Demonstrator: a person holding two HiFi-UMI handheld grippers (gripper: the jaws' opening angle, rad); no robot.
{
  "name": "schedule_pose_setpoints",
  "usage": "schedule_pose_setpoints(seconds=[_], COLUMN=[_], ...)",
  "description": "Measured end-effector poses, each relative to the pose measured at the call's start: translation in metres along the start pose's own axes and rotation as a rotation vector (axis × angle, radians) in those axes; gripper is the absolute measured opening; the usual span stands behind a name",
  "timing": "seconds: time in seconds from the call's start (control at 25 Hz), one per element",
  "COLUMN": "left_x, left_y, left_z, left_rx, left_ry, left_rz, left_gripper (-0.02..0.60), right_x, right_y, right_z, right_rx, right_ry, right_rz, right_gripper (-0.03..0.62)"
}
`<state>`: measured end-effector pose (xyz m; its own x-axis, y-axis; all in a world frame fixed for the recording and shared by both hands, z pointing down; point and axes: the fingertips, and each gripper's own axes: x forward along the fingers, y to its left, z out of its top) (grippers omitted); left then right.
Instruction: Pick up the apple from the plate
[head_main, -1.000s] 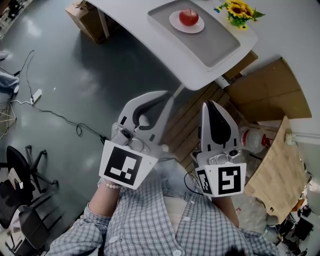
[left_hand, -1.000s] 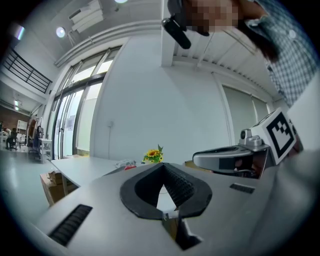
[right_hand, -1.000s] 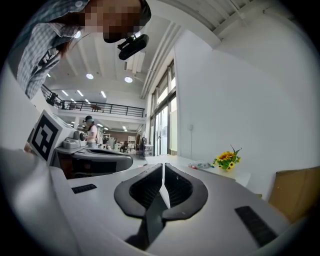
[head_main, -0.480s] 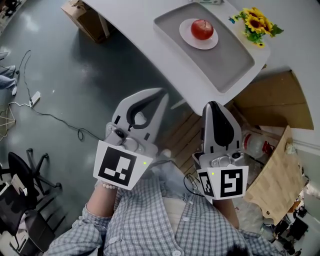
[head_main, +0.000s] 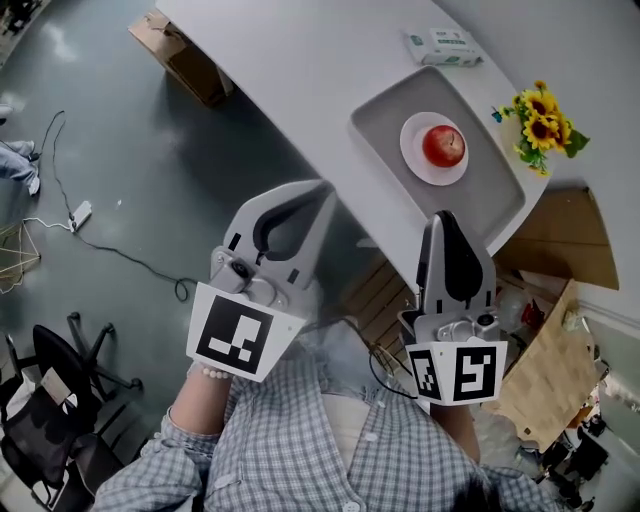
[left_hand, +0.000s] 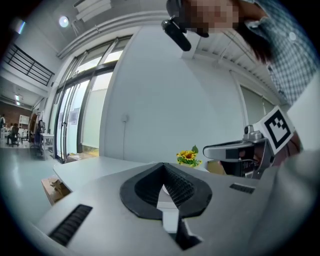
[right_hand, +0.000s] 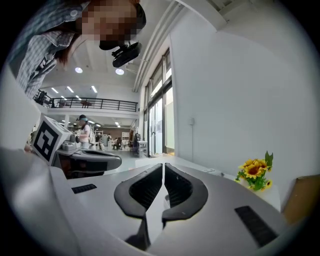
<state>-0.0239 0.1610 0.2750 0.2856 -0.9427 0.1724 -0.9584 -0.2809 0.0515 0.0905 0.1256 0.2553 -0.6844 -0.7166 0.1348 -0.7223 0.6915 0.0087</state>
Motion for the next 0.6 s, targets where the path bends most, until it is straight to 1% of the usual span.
schedule_pose_setpoints(seconds=[0.12, 0.28, 0.4, 0.48, 0.6], left_x=[0.001, 0.002, 0.005, 0.007, 0.016], left_y=[0.028, 0.047, 0.051, 0.05, 0.047], left_z=[0.014, 0.024, 0.029, 0.03, 0.03], left_rx=[-0.007, -0.002, -0.021, -0.036, -0.037], left_ry=[0.013, 0.014, -0.004, -0.005, -0.003], left_rz=[-0.011, -0.026, -0.027, -0.041, -0.068], left_gripper=[0.009, 0.009, 0.009, 0.009, 0.009], right_x=[0.02, 0.028, 0.025, 0.024, 0.024], right_y=[0.005, 0.005, -0.002, -0.008, -0.018], right_z=[0.021, 0.037, 0.041, 0.042, 0.041], right_rx=[0.007, -0.003, -0.009, -0.011, -0.016], right_ry=[0.002, 0.0, 0.016, 0.021, 0.028], right_rz=[-0.033, -0.074, -0.104, -0.127, -0.159], right_gripper=[0.029, 0.029, 0.029, 0.029, 0.029])
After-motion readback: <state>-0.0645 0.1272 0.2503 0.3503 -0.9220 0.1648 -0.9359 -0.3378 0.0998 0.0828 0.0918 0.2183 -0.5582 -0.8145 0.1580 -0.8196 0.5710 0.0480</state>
